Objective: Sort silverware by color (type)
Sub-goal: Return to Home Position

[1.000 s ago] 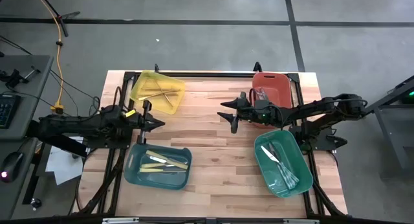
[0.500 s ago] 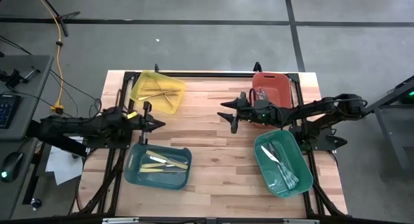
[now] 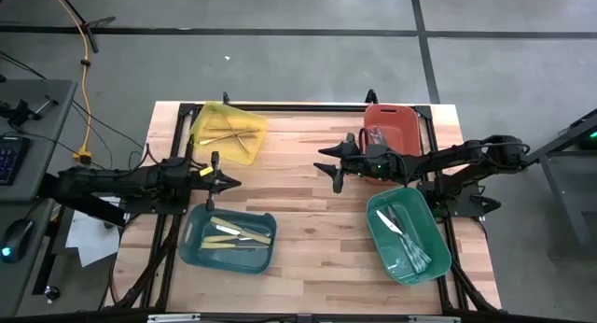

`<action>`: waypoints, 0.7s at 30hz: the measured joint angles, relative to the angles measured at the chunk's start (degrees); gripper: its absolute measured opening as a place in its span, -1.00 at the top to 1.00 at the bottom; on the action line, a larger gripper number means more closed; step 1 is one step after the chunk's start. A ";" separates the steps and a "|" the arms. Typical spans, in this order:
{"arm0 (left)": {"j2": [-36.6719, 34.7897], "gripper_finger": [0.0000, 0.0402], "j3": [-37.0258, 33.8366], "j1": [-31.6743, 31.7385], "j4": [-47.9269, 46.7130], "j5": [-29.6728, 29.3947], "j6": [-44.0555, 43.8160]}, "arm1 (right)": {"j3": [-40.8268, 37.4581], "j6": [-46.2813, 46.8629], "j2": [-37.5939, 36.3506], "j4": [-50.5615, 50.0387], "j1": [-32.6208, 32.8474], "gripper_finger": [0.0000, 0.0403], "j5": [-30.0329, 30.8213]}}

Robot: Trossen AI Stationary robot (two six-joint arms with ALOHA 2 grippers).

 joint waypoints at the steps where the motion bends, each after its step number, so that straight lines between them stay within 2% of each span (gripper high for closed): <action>1: 0.00 1.00 0.00 0.00 -0.14 -0.82 -0.01 | 0.00 0.00 0.00 -0.02 0.00 -0.02 0.00; 7: 0.21 1.00 0.00 0.02 -0.37 -5.31 0.88 | 0.00 0.00 0.00 -0.02 0.00 -0.02 0.00; 21: 0.26 1.00 0.00 0.02 -0.23 -5.46 -0.20 | 0.00 0.00 0.00 -0.02 0.00 -0.02 0.00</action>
